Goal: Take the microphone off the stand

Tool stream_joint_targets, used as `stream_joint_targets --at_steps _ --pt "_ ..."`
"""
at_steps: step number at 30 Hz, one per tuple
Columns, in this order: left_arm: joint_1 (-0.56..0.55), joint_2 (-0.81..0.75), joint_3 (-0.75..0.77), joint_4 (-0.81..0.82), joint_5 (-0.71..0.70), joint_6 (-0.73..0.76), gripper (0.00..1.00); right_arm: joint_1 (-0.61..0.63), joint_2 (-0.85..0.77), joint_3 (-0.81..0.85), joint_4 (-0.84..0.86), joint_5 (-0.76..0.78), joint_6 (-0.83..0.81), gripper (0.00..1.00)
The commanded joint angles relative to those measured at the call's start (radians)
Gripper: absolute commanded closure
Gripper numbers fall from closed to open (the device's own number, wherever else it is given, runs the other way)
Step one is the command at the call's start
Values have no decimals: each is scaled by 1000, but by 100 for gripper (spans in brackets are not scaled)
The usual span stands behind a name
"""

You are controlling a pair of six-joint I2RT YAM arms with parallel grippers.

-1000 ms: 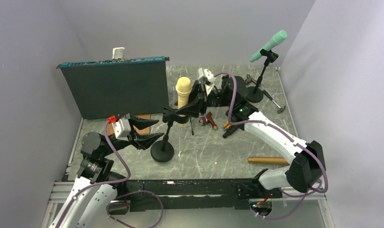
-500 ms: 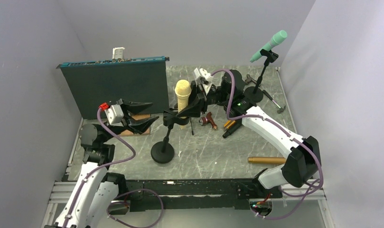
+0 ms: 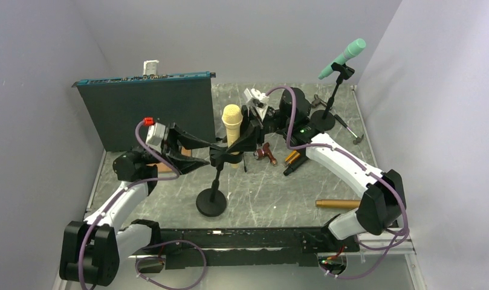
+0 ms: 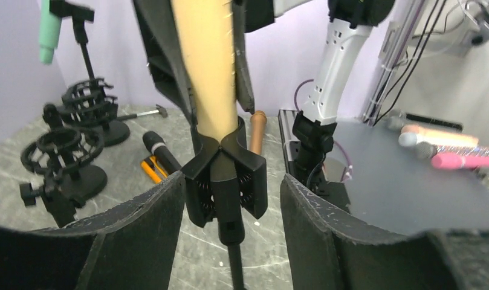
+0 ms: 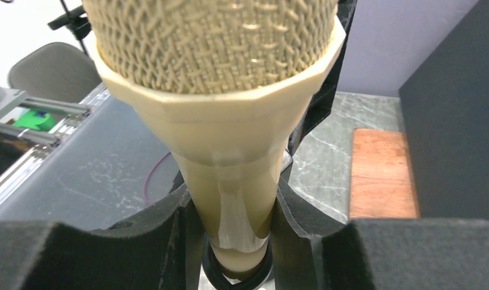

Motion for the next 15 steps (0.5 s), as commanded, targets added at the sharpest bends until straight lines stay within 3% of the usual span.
stream_joint_targets --at_steps 1,6,11,13,15 --pt "-48 -49 -9 99 78 68 38 -3 1 27 23 -17 -7 100" --pt "-89 -103 -59 77 83 147 37 -3 10 13 108 0 58 100" --pt "-105 -214 -88 -147 48 353 40 -4 -26 -15 123 25 52 100" --pt "-125 -308 -92 -363 -2 583 42 -4 -50 -15 78 71 11 100" --pt "-167 -429 -68 -722 -151 884 40 -3 -89 -24 30 154 -49 100"
